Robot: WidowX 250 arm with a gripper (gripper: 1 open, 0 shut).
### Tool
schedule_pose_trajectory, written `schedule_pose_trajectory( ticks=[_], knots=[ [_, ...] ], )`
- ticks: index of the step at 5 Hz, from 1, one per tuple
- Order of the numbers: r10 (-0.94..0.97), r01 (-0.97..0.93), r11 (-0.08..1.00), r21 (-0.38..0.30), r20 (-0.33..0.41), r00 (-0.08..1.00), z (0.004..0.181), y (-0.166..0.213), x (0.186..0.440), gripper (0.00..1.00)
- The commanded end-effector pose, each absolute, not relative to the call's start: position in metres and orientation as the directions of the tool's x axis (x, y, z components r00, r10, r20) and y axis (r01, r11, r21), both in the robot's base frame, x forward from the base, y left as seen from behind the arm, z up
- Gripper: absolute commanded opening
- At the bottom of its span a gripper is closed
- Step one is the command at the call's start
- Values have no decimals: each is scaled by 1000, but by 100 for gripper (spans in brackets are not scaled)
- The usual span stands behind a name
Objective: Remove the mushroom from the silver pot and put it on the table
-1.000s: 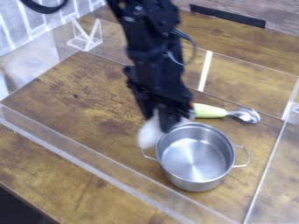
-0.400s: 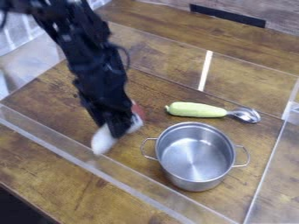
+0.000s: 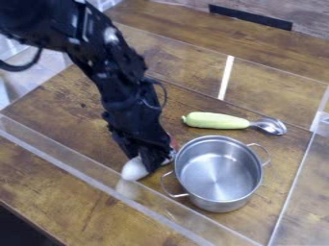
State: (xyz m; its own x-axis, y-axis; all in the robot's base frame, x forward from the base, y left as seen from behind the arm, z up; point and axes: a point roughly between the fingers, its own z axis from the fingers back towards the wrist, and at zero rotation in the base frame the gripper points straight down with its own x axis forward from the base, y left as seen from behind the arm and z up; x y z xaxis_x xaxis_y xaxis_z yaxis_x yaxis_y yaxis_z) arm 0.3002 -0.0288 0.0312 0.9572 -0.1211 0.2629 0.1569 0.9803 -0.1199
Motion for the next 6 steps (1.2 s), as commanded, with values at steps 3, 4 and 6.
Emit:
schedule_pose_trajectory(
  ticks=[3,4,6],
  knots=[
    [-3,40,990,-135,265,964,41,-34,299,0],
    [-11,44,992,-120,263,965,55,-27,292,0],
    [12,16,995,-97,281,960,94,-21,295,0]
  ],
)
